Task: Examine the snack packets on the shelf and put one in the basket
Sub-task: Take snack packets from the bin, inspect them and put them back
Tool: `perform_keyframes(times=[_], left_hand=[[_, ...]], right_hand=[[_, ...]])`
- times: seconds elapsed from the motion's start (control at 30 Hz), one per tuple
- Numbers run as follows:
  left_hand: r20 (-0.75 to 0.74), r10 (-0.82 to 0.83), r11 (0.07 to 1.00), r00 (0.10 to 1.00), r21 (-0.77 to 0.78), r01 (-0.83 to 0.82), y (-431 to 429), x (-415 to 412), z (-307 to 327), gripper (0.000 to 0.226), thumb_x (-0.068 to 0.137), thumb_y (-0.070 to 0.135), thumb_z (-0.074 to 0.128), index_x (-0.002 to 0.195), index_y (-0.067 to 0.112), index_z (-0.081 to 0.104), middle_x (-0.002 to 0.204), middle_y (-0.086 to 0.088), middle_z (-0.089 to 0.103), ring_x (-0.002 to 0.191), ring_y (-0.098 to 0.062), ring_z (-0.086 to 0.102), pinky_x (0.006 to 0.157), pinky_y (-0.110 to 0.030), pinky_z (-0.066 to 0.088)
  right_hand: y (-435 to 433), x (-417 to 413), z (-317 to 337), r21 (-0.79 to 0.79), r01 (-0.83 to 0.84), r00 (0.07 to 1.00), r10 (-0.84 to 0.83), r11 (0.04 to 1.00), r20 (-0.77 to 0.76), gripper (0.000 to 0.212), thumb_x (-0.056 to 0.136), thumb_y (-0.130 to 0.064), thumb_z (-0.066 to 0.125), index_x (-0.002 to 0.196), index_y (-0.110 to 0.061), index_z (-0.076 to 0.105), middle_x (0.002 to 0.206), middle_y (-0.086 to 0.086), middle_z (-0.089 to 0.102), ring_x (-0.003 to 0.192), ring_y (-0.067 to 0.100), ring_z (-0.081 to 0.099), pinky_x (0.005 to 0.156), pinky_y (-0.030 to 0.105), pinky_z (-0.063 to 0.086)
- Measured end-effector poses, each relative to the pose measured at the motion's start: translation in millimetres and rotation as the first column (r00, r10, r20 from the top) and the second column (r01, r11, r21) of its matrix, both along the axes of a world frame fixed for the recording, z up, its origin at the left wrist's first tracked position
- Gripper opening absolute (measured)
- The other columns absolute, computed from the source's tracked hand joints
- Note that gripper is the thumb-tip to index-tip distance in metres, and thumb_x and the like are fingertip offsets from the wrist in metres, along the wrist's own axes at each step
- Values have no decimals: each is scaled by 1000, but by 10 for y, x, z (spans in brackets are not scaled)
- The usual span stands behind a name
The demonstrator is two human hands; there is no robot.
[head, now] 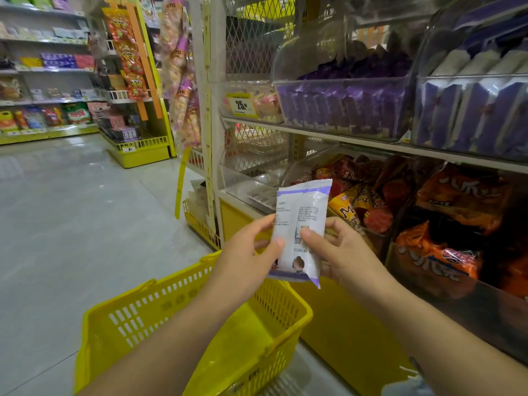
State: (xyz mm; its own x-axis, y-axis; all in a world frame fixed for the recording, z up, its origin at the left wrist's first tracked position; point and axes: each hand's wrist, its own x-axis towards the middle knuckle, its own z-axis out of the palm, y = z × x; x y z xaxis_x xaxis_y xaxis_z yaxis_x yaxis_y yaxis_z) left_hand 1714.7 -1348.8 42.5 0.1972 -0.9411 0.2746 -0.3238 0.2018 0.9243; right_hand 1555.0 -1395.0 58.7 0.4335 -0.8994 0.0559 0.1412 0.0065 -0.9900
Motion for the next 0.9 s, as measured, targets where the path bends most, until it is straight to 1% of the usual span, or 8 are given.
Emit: perform_keyframes(times=[0.13, 0.23, 0.33, 0.5, 0.57, 0.67, 0.8, 0.9], left_hand=[[-114, -151, 978, 982, 129, 165, 10, -43, 11, 57, 85, 15, 62, 138, 29, 47, 111, 16, 70, 98, -7, 69, 79, -27, 58], [-55, -125, 969, 991, 207, 134, 21, -51, -2, 96, 67, 23, 63, 152, 30, 21, 114, 18, 64, 92, -5, 70, 74, -25, 57], [13, -126, 967, 992, 226, 120, 49, -60, -27, 104, 67, 21, 64, 153, 37, 7, 111, 24, 60, 84, -2, 71, 68, -22, 56], [-74, -52, 978, 996, 197, 66, -1, -2, -41, 66, 77, 13, 59, 140, 28, 45, 102, 4, 73, 86, -17, 73, 79, -43, 59], [-150, -57, 977, 987, 193, 86, -6, 13, -24, 44, 89, 5, 53, 130, 22, 54, 89, 1, 76, 82, -18, 74, 69, -35, 60], [-248, -12, 973, 969, 221, 69, -2, 28, -4, 24, 95, 10, 52, 117, 17, 59, 84, 0, 77, 77, -22, 74, 58, -29, 57], [-277, 8, 974, 961, 220, 55, 10, 29, 14, 14, 96, 25, 54, 108, 18, 59, 86, 1, 76, 76, -25, 74, 64, -34, 60], [-251, -27, 986, 968, 154, 67, 11, -3, 43, 19, 95, 34, 56, 110, 23, 59, 89, 5, 75, 81, -17, 73, 69, -34, 60]], right_hand=[[50, 3, 7, -53, -32, 998, 29, 998, -58, 30, 82, -22, 64, 105, -9, 51, 92, 2, 76, 81, 21, 73, 63, 38, 61], [75, 0, 7, -76, -64, 992, 55, 995, -117, 30, 85, -23, 62, 108, -7, 49, 97, 5, 74, 85, 23, 73, 70, 46, 60], [115, 13, 3, -114, -85, 982, 64, 990, -177, 27, 89, -21, 60, 107, -4, 49, 104, 12, 72, 91, 27, 71, 76, 54, 57], [145, 18, 14, -91, -113, 979, 95, 989, -183, 37, 89, -17, 60, 115, 3, 45, 101, 10, 74, 91, 26, 71, 77, 49, 57], [147, 16, 19, -96, -125, 975, 105, 987, -194, 35, 91, -17, 59, 116, 3, 45, 99, 8, 74, 90, 23, 71, 78, 47, 58], [155, 14, 19, -104, -139, 971, 115, 985, -208, 34, 92, -17, 58, 116, 2, 44, 100, 8, 74, 93, 25, 71, 82, 48, 57], [161, 5, 11, -146, -171, 964, 134, 975, -231, 32, 92, -12, 57, 118, 0, 43, 103, 11, 73, 96, 32, 69, 80, 51, 54], [148, -7, 67, -231, -140, 974, 92, 963, -205, 35, 92, -9, 58, 124, -11, 46, 108, 6, 72, 98, 23, 70, 83, 45, 57]])
